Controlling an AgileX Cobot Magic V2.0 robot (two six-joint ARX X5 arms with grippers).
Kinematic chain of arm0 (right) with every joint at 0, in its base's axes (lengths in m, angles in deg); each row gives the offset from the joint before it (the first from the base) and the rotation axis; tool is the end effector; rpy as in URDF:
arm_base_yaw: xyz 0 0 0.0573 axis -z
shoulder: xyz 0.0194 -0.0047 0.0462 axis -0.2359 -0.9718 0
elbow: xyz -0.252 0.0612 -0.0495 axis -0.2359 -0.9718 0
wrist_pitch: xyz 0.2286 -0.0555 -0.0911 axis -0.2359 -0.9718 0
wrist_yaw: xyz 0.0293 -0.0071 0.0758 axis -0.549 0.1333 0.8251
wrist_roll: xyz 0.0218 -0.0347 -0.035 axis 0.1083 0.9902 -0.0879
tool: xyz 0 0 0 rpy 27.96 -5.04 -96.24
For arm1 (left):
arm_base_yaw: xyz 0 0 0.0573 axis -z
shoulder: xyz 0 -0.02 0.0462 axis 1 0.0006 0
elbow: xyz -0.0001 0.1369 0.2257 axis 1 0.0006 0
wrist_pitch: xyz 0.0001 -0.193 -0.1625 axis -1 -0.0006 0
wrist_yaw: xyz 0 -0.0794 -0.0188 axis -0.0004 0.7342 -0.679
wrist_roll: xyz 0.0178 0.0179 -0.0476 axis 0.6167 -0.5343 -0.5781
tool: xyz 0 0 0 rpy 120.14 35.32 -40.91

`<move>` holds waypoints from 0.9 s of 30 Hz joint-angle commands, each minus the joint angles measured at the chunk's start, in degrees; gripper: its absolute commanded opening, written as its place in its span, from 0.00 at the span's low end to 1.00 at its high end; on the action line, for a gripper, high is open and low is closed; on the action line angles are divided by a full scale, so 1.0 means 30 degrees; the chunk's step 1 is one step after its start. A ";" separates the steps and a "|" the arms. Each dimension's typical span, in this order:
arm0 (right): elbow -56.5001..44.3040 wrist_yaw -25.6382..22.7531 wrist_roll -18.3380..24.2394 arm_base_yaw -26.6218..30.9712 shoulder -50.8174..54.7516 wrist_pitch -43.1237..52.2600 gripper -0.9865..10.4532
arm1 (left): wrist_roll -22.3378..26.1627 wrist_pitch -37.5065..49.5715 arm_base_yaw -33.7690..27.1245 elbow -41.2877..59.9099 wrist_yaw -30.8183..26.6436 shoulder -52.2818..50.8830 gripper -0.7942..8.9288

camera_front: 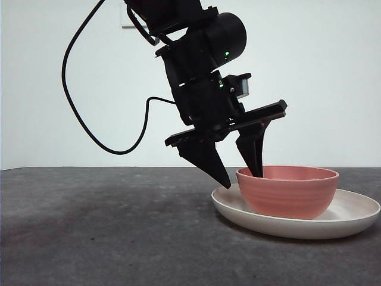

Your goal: Place the red bowl on the white plate

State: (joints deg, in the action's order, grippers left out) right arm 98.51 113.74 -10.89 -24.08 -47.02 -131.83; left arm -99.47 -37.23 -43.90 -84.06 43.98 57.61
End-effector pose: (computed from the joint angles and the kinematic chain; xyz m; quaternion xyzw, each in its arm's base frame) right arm 0.0845 0.0314 0.3207 0.1109 0.3967 0.3221 0.8524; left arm 0.2986 -0.3144 0.1987 0.0763 0.4960 -0.3293 0.7999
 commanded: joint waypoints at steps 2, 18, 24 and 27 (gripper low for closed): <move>0.0350 -0.0051 -0.0117 -0.0036 -0.0087 0.0022 0.35 | -0.0044 0.0204 0.0255 -0.0576 -0.0036 -0.1035 0.37; 0.0350 -0.1071 -0.0029 -0.0036 -0.0124 0.0015 0.35 | 0.0138 -0.0124 -0.1144 0.0590 -0.0517 -1.0557 0.37; 0.0350 -0.1078 0.0080 -0.0036 -0.0124 0.0022 0.35 | 0.0823 -0.0219 -0.1785 0.3752 -0.0503 -1.4404 0.37; 0.0350 -0.1071 0.0087 -0.0036 -0.0124 0.0022 0.35 | 0.1151 -0.0248 -0.1953 0.5923 -0.0415 -1.6313 0.37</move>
State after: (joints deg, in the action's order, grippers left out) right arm 98.51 110.66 -10.87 -24.08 -47.02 -132.05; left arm -97.48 -38.19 -49.91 -66.92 42.59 9.26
